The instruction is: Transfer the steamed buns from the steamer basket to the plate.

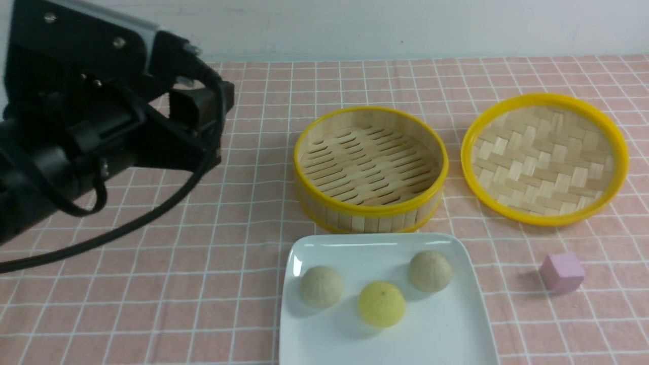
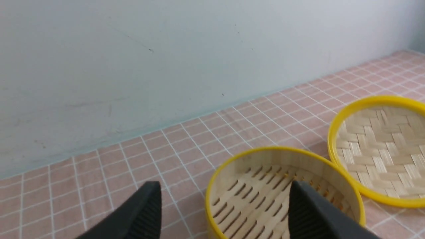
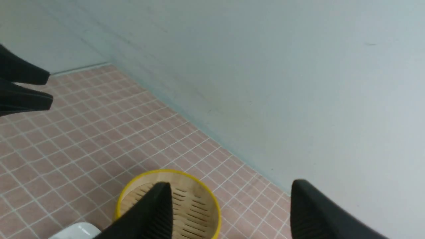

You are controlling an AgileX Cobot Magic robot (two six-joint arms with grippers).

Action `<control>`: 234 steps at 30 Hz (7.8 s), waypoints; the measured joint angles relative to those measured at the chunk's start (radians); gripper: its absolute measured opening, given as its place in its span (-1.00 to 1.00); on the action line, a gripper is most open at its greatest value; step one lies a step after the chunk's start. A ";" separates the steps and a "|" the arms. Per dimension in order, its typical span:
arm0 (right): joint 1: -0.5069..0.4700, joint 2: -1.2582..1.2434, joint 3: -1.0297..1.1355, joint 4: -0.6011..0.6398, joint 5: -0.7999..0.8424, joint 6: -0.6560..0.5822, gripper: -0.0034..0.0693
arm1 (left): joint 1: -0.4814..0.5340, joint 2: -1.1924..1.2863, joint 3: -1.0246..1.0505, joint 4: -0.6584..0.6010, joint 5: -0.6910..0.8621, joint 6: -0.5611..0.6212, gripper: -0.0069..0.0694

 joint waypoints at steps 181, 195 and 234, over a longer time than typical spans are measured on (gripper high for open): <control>-0.368 -0.776 1.426 0.093 -0.572 0.180 -0.48 | 0.000 -0.024 0.001 -0.100 0.337 0.104 0.42; -0.368 -0.776 1.460 0.092 -0.478 0.180 -0.43 | 0.000 -0.024 0.001 -0.100 0.337 0.104 0.39; -0.368 -0.776 1.470 0.092 -0.472 0.171 -0.31 | 0.000 -0.024 0.002 -0.112 0.015 0.103 0.39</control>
